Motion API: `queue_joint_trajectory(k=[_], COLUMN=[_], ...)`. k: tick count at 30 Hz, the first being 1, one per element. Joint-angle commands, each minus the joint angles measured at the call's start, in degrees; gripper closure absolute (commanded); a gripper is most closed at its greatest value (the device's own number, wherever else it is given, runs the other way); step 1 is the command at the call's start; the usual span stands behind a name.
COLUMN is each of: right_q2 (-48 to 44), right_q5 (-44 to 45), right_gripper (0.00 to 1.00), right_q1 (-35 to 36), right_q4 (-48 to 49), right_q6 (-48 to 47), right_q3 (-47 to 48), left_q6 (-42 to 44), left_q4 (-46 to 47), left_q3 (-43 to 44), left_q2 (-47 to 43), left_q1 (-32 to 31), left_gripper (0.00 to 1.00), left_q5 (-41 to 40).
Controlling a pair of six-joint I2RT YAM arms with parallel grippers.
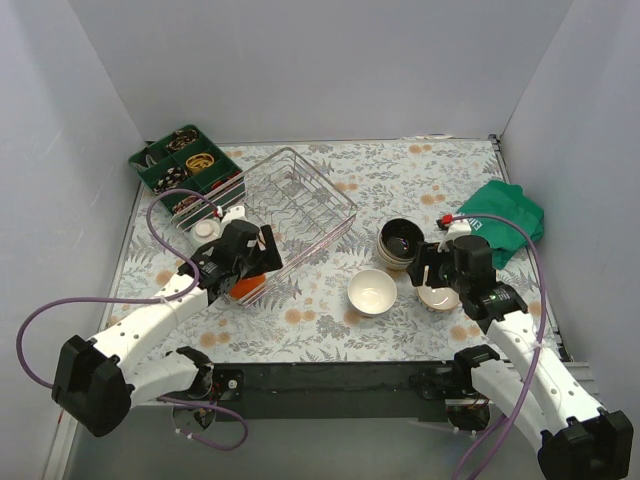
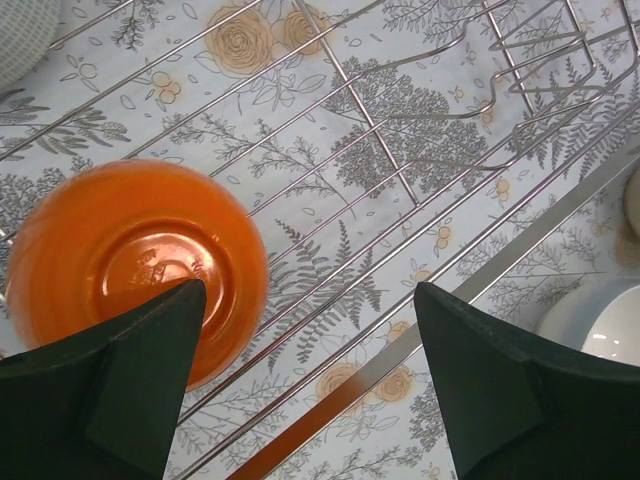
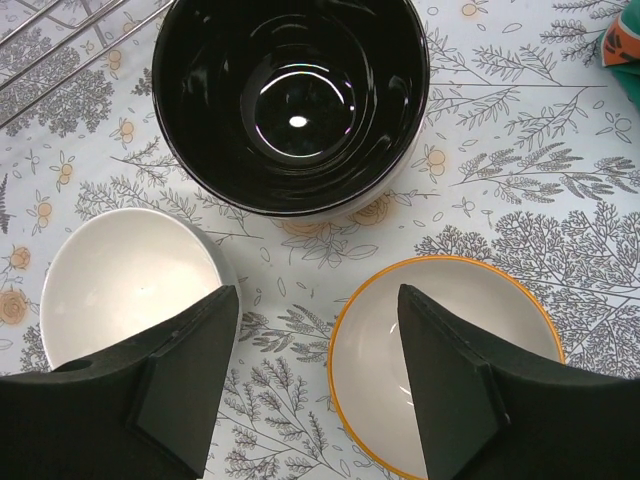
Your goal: Unload the bowls from the dish rack
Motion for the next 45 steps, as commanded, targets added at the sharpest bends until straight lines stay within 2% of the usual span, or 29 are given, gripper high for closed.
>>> queue_joint_trajectory(k=[1, 11, 18, 24, 33, 38, 45], right_q2=[-0.91, -1.87, -1.96, -2.22, -2.75, -2.84, -3.02], right_q5=[-1.92, -3.59, -4.73, -5.52, -7.46, -8.51, -9.48], right_gripper=[0.27, 0.27, 0.27, 0.27, 0.27, 0.27, 0.27], right_q1=[-0.24, -0.24, -0.33, -0.24, -0.24, -0.24, -0.24], right_q4=[3.82, 4.79, 4.79, 4.88, 5.40, 5.67, 6.02], right_q6=[-1.11, -1.19, -1.19, -1.28, -1.46, -1.63, -1.63], right_q3=[-0.71, -1.50, -1.58, -1.67, -1.85, -1.94, -2.11], left_q6=[-2.41, -4.87, 0.39, 3.56, 14.28, 19.64, 27.46], left_q4=[5.33, 15.10, 15.72, 11.86, 4.65, 4.47, 5.95], left_q3=[-1.27, -3.39, 0.21, 4.43, 10.76, 14.36, 19.55], left_q2=[2.42, 5.41, 5.67, 7.43, 9.27, 14.98, 25.88], left_q1=[0.21, 0.21, 0.21, 1.53, 4.95, 5.66, 6.62], left_gripper=[0.15, 0.14, 0.12, 0.10, 0.10, 0.09, 0.07], left_q5=[1.12, 6.65, 2.27, -1.16, -18.29, -26.38, -33.68])
